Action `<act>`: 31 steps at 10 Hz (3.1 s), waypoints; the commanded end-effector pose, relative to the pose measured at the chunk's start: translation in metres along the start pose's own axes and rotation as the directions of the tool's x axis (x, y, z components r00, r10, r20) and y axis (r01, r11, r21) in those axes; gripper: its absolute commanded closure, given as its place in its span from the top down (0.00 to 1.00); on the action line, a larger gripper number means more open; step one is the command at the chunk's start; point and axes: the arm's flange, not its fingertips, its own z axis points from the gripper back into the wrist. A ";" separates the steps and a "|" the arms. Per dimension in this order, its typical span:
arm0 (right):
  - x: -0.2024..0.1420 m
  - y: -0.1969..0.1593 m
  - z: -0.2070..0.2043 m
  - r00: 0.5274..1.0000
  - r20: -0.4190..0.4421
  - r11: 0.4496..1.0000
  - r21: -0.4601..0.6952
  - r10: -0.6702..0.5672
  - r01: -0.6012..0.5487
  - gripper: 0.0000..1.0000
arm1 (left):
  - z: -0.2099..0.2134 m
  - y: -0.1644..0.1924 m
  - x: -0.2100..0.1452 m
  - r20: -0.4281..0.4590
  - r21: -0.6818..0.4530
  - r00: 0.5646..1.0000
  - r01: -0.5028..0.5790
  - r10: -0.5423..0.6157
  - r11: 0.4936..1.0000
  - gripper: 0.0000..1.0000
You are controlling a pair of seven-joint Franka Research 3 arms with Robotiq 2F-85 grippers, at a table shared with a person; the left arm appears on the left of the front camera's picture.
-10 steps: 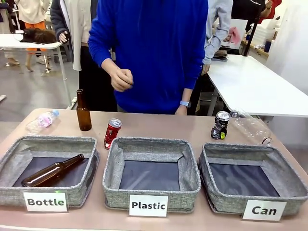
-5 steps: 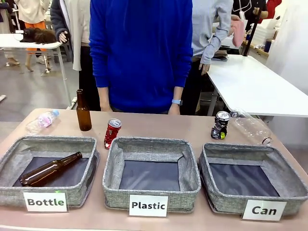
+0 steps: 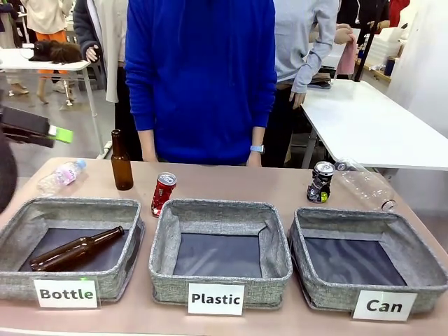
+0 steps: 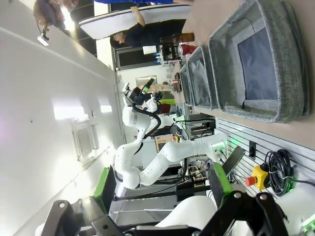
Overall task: Sort the can waste into the basket.
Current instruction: Pick up the can waste from the table and place it in the right Fabric basket.
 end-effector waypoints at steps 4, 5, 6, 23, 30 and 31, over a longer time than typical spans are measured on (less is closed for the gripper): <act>-0.001 0.002 0.000 1.000 -0.002 1.000 0.010 0.010 -0.010 1.00 | 0.000 0.000 0.000 0.000 0.000 1.000 0.000 0.000 1.000 1.00; -0.001 0.002 0.000 1.000 -0.002 1.000 0.010 0.010 -0.010 1.00 | 0.000 0.000 0.000 0.000 0.000 1.000 0.000 0.000 1.000 1.00; -0.001 0.002 0.000 1.000 -0.002 1.000 0.010 0.010 -0.010 1.00 | -0.007 0.000 0.002 0.003 0.011 1.000 0.010 -0.010 1.000 1.00; -0.001 0.002 0.000 1.000 -0.002 1.000 0.010 0.010 -0.010 1.00 | 0.157 0.190 -0.157 0.166 -0.046 0.927 -0.335 0.338 0.941 1.00; -0.001 0.002 0.000 1.000 -0.002 1.000 0.010 0.010 -0.010 1.00 | 0.084 0.175 -0.052 -0.003 -0.075 0.992 -0.123 0.123 0.990 1.00; -0.001 0.002 0.000 1.000 -0.002 1.000 0.010 0.010 -0.010 1.00 | 0.088 0.181 -0.047 -0.027 -0.073 0.990 -0.137 0.135 0.988 1.00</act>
